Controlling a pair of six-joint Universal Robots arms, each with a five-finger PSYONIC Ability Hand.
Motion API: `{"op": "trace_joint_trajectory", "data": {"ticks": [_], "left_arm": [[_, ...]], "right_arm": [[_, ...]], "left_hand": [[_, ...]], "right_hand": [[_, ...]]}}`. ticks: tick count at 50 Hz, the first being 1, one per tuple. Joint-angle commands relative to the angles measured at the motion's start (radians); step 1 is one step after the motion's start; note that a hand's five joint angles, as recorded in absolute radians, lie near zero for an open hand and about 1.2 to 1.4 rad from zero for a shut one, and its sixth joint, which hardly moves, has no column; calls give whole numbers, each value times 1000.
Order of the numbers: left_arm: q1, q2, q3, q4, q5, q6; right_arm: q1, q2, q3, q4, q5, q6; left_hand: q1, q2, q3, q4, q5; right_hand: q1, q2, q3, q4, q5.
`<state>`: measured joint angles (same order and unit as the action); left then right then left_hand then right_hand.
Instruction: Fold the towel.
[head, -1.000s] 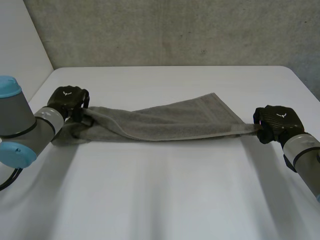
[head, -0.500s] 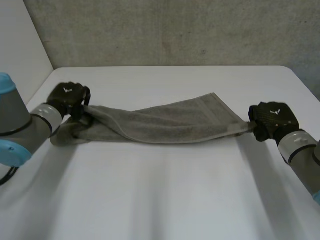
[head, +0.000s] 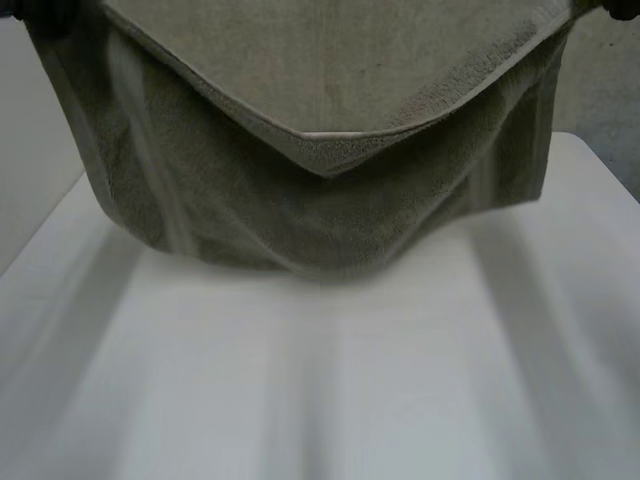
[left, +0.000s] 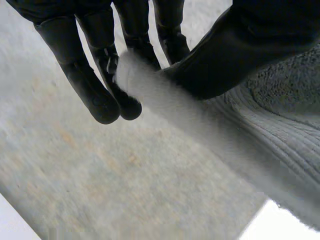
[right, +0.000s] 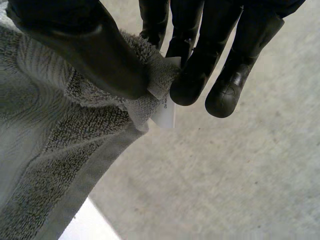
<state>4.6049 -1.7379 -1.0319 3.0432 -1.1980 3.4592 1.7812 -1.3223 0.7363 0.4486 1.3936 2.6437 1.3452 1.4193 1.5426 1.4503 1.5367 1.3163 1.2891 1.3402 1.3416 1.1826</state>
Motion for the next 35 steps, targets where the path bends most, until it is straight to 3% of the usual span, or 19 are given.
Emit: {"op": "trace_joint_trajectory", "data": {"ticks": [1, 7, 16, 24, 26, 27, 29, 32, 34, 35], "left_arm": [[8, -242, 143, -223, -24, 17], [9, -437, 237, -368, -63, 78], [-8, -631, 349, -391, -120, 172], [-69, -778, 642, -311, -181, 233], [-101, -779, 783, -235, -189, 198], [-101, -779, 783, -234, -189, 198], [-118, -750, 904, -144, -198, 79], [-116, -713, 951, -109, -210, -11], [-94, -639, 999, -55, -247, -208], [-93, -638, 1000, -55, -247, -209]], "right_arm": [[38, 240, -144, 188, 73, -147], [66, 405, -88, 202, 154, -318], [158, 577, -126, 150, 168, -372], [201, 730, -359, -143, 214, -524], [204, 736, -437, -374, 222, -600], [204, 736, -437, -375, 222, -600], [216, 697, -440, -656, 220, -610], [233, 643, -419, -788, 217, -599], [245, 516, -314, -968, 225, -541], [245, 515, -313, -969, 225, -541]], "left_hand": [[51, -23, -146, -54, -315], [51, -23, -146, -54, -315], [51, -23, -146, -54, -315], [51, -23, -146, -54, -315], [51, -23, -146, -54, -315], [51, -23, -146, -54, -315], [51, -23, -146, -54, -315], [51, -23, -146, -54, -315], [51, -23, -146, -54, -315], [51, -23, -146, -54, -315]], "right_hand": [[80, 107, 56, 55, 39], [80, 107, 56, 55, 39], [80, 107, 56, 55, 39], [80, 107, 56, 55, 39], [80, 107, 56, 55, 39], [80, 107, 56, 55, 39], [80, 107, 56, 55, 39], [80, 107, 56, 55, 39], [80, 107, 56, 55, 39], [80, 107, 56, 55, 39]]}}
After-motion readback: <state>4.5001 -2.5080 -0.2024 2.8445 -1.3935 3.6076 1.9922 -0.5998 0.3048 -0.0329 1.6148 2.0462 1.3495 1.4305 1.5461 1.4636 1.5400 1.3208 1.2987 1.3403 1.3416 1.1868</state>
